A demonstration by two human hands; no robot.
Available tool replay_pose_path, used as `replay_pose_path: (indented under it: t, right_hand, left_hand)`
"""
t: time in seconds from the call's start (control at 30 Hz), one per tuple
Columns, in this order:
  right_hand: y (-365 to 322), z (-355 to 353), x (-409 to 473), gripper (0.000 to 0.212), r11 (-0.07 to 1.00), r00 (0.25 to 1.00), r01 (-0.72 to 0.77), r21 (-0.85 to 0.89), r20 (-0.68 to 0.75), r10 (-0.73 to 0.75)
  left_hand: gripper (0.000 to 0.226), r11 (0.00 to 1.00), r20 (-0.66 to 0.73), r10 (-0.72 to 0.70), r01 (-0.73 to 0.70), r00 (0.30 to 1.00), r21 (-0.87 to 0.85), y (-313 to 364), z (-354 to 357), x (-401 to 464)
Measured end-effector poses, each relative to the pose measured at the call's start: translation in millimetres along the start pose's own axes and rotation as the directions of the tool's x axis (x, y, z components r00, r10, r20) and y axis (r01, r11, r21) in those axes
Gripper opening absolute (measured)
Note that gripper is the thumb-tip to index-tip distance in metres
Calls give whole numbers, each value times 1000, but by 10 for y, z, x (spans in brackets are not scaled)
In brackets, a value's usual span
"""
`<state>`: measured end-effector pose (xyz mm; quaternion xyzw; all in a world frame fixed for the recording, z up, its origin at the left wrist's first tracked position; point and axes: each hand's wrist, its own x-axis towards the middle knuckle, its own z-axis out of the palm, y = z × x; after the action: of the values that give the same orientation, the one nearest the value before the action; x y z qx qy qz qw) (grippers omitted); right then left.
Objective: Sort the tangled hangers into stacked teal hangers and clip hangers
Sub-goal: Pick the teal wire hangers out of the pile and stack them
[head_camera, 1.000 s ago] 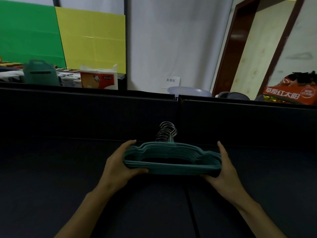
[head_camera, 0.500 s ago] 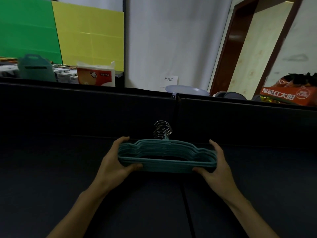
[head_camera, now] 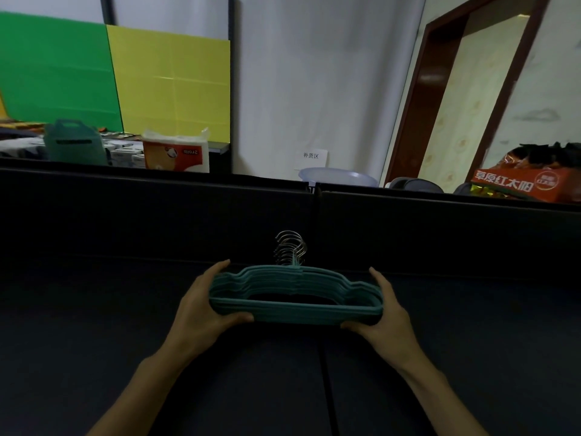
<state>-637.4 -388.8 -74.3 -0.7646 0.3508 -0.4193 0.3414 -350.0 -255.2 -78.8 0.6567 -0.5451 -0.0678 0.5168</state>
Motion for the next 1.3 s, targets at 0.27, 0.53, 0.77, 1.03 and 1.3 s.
replay_pose_path:
  t: [0.27, 0.53, 0.77, 1.03, 1.3]
  right_hand:
    - [5, 8, 37, 103, 1000, 999, -14, 20, -31, 14]
    - [-70, -8, -23, 111, 996, 999, -37, 84, -4, 37]
    - [-76, 18, -46, 81, 999, 999, -12, 51, -50, 14]
    - [-46, 4, 26, 72, 995, 999, -16, 100, -34, 19]
    - [-56, 5, 14, 75, 996, 1000, -1, 93, -31, 4]
  left_hand:
    - [98, 999, 63, -10, 12, 998, -40, -19, 1, 81]
    - [116, 978, -19, -63, 58, 998, -200, 19, -27, 28]
    - [71, 994, -9, -45, 44, 999, -95, 31, -13, 3]
    - [62, 986, 50, -69, 76, 996, -151, 12, -6, 49]
    - [70, 996, 9, -62, 62, 998, -60, 18, 1, 48]
